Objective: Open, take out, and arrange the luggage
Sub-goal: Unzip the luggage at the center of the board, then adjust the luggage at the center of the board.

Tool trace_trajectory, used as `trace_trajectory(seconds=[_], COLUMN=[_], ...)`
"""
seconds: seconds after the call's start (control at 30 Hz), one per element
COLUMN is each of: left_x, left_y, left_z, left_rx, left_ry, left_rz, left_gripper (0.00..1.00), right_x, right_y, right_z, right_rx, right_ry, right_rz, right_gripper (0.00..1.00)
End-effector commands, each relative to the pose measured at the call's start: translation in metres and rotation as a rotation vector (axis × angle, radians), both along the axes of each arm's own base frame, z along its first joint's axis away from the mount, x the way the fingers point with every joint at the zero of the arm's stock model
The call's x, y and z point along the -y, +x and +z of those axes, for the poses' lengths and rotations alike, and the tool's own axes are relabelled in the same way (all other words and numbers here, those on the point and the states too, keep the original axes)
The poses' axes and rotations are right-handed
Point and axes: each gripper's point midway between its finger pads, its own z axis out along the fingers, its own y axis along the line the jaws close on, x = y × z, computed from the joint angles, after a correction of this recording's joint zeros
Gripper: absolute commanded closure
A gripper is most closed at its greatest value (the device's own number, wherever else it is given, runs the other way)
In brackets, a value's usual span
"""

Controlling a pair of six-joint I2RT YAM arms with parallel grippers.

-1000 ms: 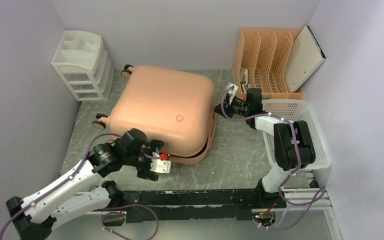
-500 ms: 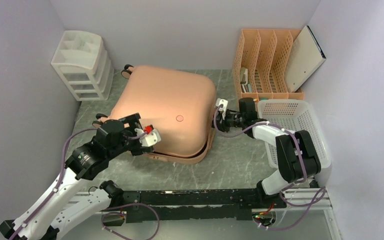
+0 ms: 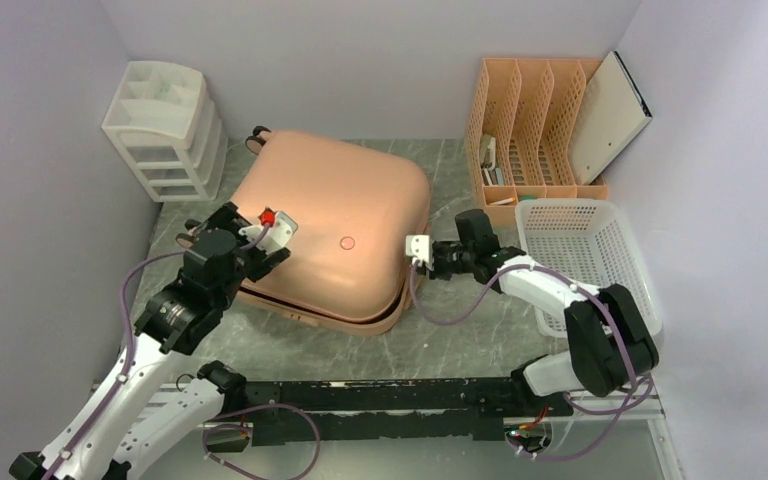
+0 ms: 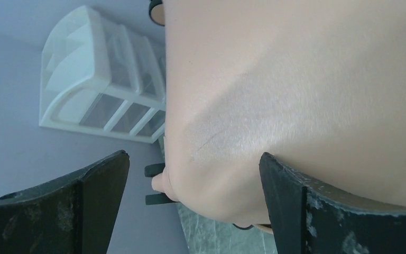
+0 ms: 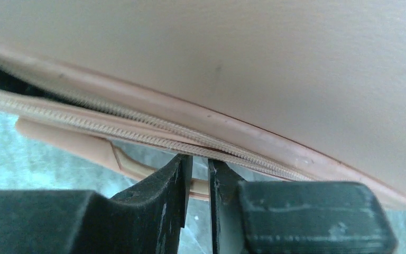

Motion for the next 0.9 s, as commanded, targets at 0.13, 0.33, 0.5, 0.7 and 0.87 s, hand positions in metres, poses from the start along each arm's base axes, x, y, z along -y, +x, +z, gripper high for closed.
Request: trace_trajectory(seconds=[0.13, 0.33, 0.5, 0.7, 0.87], left_x=[-0.003, 0.001, -0.014, -0.044, -0.046], left_y=[0.035, 0.067, 0.107, 0.166, 0.204], left_z=[0.053, 0.093, 0.121, 0.100, 0.065], left_rx=[0.084, 0.111, 0.105, -0.010, -0.097], left_ry=[-0.121, -0.175, -0.244, -0.294, -0.268], left_rz=[0.149, 0.204, 0.272, 0.351, 0.382], left_gripper=[0.03, 0.03, 0.03, 0.03, 0.03], right_x=[-0.019, -0.017, -0.025, 0.001, 0.059], right_y=[-0.116, -0.144, -0.121, -0.039, 0.021], right_z=[-0.013, 0.016, 0.092, 0.182, 0.209], right_rx=[-0.097, -0.092, -0.054, 0.104, 0.206], right_ry=[-0.005, 0.030, 0.109, 0.143, 0.132], right_rz=[0.412, 0.499, 0.319, -0.137, -0.306], right_gripper=[0.75, 0.75, 0.72, 0.33, 0.08])
